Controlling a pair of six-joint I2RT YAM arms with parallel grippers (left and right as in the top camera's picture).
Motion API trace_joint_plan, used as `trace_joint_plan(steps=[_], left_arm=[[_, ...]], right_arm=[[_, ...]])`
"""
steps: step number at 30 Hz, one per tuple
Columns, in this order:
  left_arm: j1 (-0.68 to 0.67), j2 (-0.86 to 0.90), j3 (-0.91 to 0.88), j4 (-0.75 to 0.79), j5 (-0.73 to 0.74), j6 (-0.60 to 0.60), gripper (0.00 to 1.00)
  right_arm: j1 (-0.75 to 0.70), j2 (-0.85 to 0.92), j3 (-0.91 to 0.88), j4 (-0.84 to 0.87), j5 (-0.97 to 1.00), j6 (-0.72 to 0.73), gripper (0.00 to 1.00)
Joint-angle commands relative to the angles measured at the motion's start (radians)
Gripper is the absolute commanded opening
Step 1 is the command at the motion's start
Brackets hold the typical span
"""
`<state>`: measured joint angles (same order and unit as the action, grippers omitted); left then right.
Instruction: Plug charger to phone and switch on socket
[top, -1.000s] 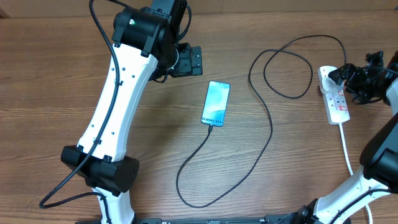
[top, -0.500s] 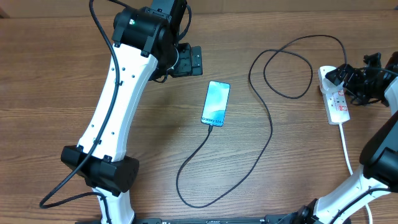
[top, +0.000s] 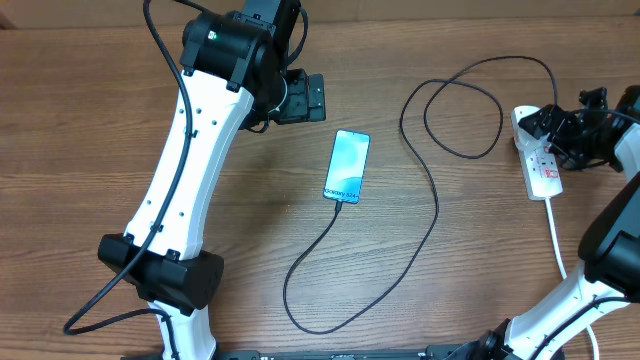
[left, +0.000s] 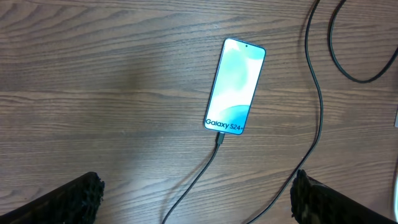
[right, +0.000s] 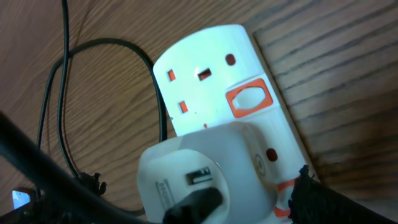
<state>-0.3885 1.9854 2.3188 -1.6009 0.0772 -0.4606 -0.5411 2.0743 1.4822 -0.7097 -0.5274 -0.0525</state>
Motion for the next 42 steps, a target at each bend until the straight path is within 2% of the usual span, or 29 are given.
trace_joint_plan(steps=[1,42], left_arm=[[0.003,0.006,0.006,0.002,-0.01,0.019,0.99],[0.003,0.006,0.006,0.002,-0.01,0.019,0.99]], right_arm=[[0.036,0.014,-0.004,0.006,-0.023,0.002,1.0],[0.055,0.013,0.087,-0.014,0.077,0.01,1.0]])
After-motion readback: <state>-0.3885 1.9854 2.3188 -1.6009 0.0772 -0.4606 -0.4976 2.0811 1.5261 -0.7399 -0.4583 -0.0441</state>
